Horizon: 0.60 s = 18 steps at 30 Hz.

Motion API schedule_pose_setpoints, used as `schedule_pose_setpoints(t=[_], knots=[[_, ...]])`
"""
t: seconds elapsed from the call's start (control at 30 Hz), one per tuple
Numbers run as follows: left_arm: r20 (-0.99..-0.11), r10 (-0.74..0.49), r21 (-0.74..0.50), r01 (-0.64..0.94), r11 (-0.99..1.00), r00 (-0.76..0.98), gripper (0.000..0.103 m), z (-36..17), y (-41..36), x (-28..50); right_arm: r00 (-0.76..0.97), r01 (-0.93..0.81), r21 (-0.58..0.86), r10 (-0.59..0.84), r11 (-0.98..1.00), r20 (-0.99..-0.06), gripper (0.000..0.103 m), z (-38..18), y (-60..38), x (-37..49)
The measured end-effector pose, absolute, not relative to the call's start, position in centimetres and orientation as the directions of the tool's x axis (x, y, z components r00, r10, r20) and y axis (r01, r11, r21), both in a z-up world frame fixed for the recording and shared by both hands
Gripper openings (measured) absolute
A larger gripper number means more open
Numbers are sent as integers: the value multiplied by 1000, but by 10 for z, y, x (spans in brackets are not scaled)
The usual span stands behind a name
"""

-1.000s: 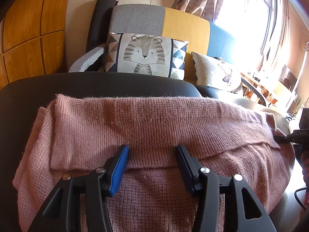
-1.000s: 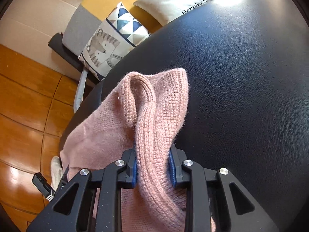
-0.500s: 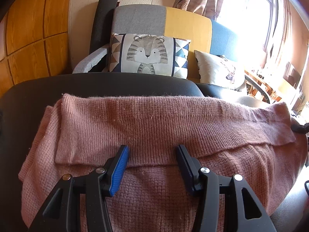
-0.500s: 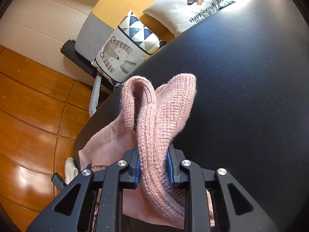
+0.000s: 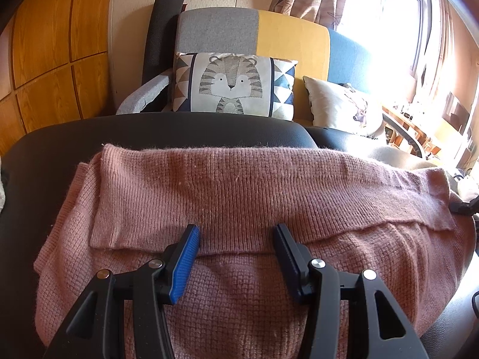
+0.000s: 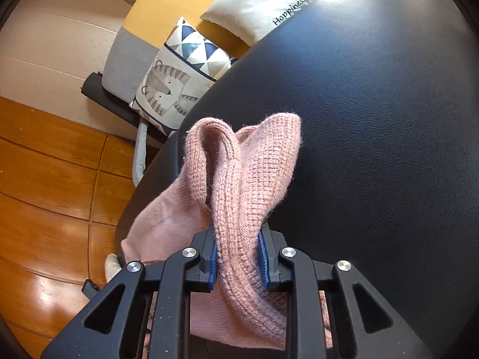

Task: Fold clothes
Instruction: 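Grasp the sweater end with the right gripper and lift it up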

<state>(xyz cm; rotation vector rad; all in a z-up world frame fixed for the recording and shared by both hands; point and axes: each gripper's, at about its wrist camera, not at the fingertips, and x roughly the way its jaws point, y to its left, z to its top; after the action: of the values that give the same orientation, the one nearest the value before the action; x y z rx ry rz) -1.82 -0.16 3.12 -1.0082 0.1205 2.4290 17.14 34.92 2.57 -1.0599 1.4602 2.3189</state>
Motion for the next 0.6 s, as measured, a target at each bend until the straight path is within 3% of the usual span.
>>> schedule_pose_setpoints(t=[0.6], knots=[[-682, 463, -177, -486, -856, -567, 53, 32, -10, -25, -748, -418, 777, -307, -470, -588, 19, 117, 280, 130]])
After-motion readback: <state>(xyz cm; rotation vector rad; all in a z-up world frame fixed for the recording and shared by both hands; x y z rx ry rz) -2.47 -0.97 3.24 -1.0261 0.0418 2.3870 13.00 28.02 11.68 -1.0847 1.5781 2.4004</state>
